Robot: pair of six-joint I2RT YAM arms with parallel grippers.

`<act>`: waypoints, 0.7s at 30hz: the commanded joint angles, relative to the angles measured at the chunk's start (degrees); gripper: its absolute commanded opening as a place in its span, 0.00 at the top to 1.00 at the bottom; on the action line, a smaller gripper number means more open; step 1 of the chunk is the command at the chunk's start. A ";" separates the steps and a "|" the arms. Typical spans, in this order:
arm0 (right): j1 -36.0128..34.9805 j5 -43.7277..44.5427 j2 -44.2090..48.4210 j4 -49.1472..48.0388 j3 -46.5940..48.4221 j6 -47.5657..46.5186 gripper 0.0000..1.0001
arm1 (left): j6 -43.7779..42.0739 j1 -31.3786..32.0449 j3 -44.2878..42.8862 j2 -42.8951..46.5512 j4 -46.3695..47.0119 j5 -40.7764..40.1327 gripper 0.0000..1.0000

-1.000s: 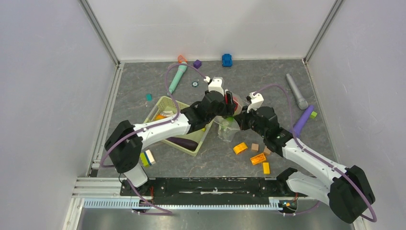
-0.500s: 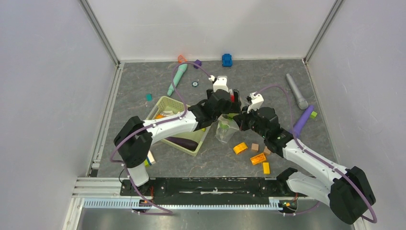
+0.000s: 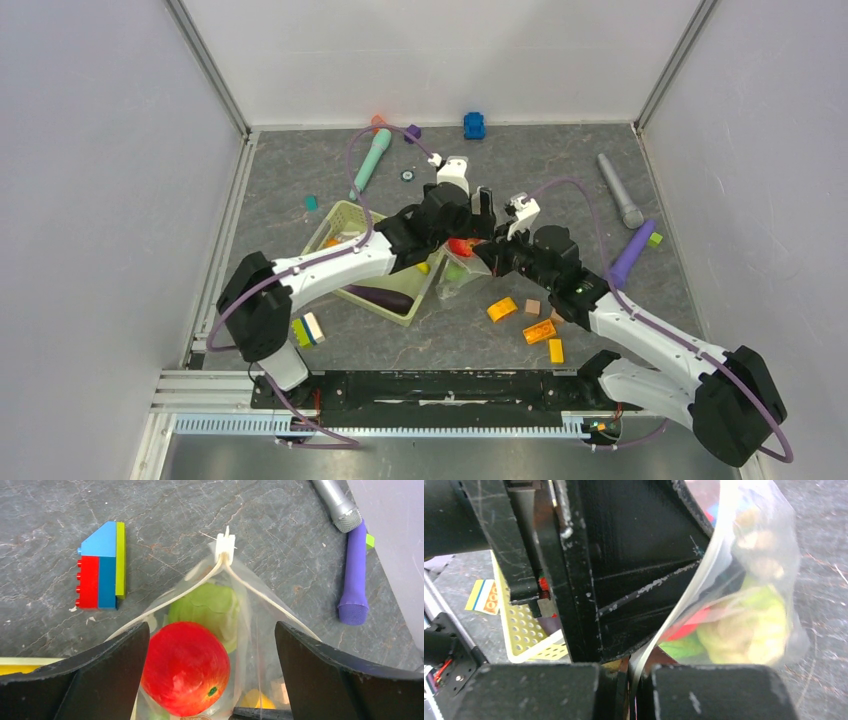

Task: Place the food in the zip-top bag and seal the zipper
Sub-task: Place the fake fruit in the zipper food storage bag.

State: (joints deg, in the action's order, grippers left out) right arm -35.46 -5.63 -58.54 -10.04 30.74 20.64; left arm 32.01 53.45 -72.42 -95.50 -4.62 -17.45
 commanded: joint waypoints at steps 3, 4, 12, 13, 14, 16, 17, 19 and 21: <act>1.76 8.13 -1.47 2.20 1.38 0.05 0.96 | -2.79 1.74 3.79 13.72 -2.11 6.22 0.00; 1.71 8.12 -1.56 2.19 1.43 0.09 0.96 | -2.90 1.74 4.71 15.06 -2.26 5.47 0.00; 1.71 8.77 -1.69 2.58 1.78 -0.10 0.97 | -3.06 1.74 10.41 24.48 -7.53 -1.97 0.00; 1.70 9.16 -1.62 2.57 1.69 -0.13 0.97 | -2.50 1.74 11.33 25.82 -8.39 -3.84 0.00; 1.71 9.45 -1.70 2.69 1.65 -0.27 0.97 | -1.95 1.74 12.24 26.82 -9.78 -5.78 0.00; 1.72 10.23 -2.19 3.32 2.27 -1.17 0.97 | -0.92 1.65 14.19 29.14 -11.79 -10.53 0.00; 1.71 10.81 -2.65 4.32 3.07 -1.82 0.96 | -0.27 1.64 15.15 30.00 -12.71 -12.28 0.00; 1.82 12.27 -3.50 5.72 4.73 -3.25 0.96 | 1.59 1.57 16.83 31.51 -14.93 -15.56 0.00; 2.08 14.05 -4.46 7.67 7.24 -4.67 0.96 | 3.92 1.57 17.84 32.51 -17.51 -18.72 0.00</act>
State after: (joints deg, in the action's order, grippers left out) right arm -33.74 3.73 -61.54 -4.91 32.18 19.42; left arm 31.48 55.24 -56.49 -65.82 -16.10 -26.20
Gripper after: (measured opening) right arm 0.037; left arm 0.993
